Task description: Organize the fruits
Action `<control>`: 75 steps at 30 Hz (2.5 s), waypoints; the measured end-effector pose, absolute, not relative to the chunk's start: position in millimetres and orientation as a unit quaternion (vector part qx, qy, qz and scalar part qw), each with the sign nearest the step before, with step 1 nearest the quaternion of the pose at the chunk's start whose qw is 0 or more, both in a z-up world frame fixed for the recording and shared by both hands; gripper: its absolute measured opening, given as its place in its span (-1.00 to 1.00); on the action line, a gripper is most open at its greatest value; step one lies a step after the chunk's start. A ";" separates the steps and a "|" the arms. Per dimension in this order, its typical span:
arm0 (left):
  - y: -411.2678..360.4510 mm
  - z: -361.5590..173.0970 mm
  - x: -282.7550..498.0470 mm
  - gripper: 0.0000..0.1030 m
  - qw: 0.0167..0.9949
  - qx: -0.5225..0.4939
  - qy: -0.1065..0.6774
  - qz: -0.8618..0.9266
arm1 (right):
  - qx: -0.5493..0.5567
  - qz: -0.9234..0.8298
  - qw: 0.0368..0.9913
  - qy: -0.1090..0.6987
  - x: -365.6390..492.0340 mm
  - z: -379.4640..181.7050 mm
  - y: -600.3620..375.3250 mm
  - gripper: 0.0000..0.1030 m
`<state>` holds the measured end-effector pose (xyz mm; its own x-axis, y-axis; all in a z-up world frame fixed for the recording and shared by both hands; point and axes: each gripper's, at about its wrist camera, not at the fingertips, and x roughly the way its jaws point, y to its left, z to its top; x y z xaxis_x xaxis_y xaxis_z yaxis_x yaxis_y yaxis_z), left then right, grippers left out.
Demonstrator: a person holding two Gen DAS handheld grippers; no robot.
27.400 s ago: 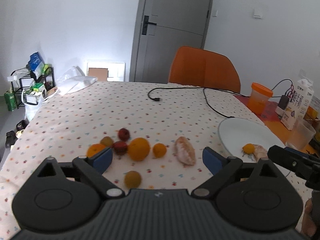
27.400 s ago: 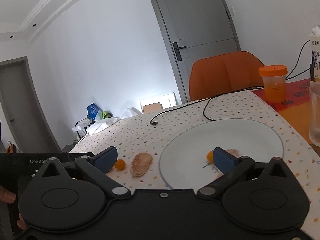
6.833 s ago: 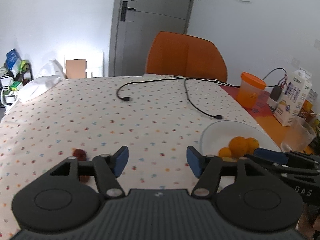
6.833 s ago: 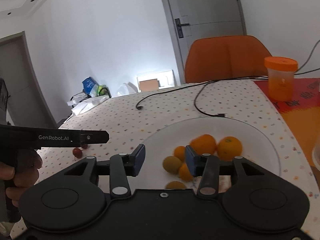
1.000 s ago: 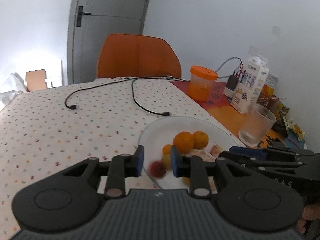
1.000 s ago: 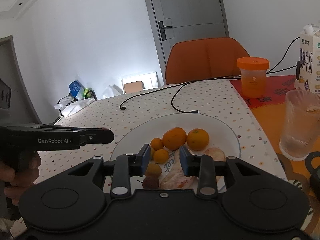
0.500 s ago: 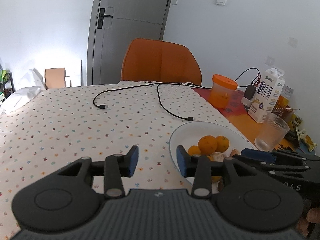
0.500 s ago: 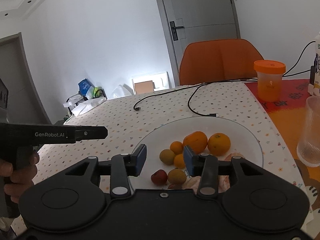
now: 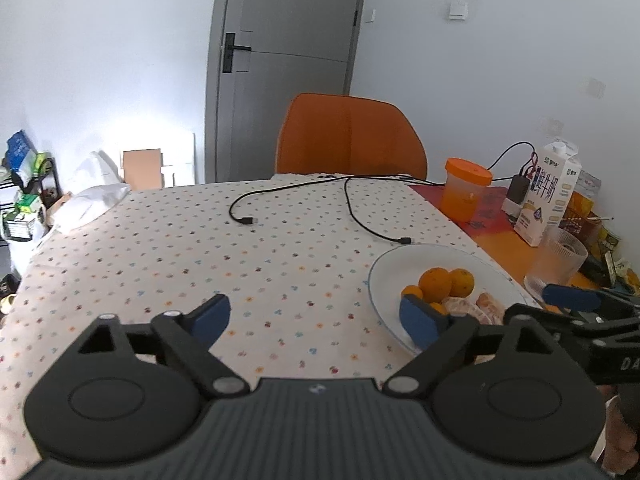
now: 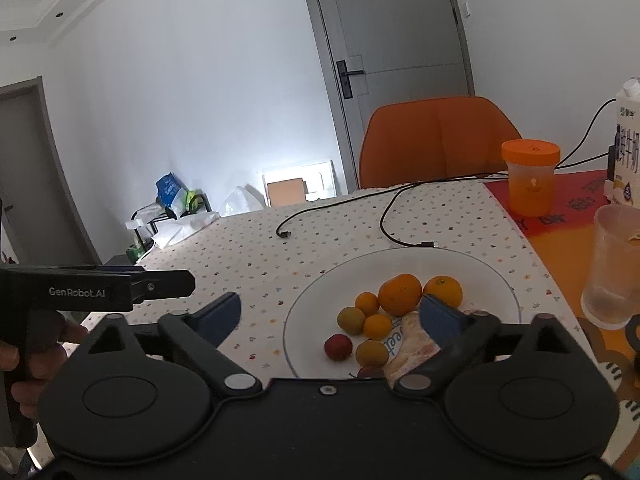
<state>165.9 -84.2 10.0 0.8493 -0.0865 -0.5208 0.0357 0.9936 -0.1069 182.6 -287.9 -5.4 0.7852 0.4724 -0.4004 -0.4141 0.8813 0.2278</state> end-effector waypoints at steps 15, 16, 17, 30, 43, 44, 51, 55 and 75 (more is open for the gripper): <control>-78.9 27.8 105.7 0.93 0.969 -0.040 0.245 -0.010 | 0.070 0.240 0.944 0.217 137.1 11.1 -286.3 1.00; -78.4 28.7 102.3 0.93 0.969 -0.040 0.243 -0.007 | 0.069 0.241 0.943 0.217 134.3 12.2 -285.8 1.00; -77.7 29.6 99.0 0.93 0.969 -0.041 0.242 -0.004 | 0.068 0.242 0.943 0.216 131.4 13.0 -285.6 1.00; -70.2 40.7 53.6 1.00 0.972 -0.040 0.233 0.010 | 0.053 0.251 0.944 0.207 93.6 24.6 -281.0 1.00; -67.9 50.2 4.3 1.00 0.974 -0.029 0.225 0.019 | 0.051 0.263 0.943 0.196 58.7 36.7 -278.5 1.00; -67.0 50.3 2.3 1.00 0.974 -0.029 0.225 0.020 | 0.048 0.265 0.943 0.194 56.3 37.8 -278.0 1.00; -57.5 46.6 -6.1 1.00 0.973 -0.035 0.227 0.026 | 0.038 0.269 0.943 0.192 44.2 37.2 -276.0 1.00; -51.3 43.3 -11.7 1.00 0.972 -0.034 0.230 0.029 | 0.034 0.261 0.944 0.200 43.6 33.1 -274.6 1.00; -44.9 35.6 -12.5 1.00 0.969 -0.038 0.240 0.036 | 0.036 0.256 0.941 0.220 41.8 22.8 -268.8 1.00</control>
<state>-12.5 -44.9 35.6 0.8818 0.0510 -0.4689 -0.0880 0.9945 -0.0571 41.8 -268.8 22.8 0.7723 0.4979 -0.3945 -0.4663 0.8661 0.1802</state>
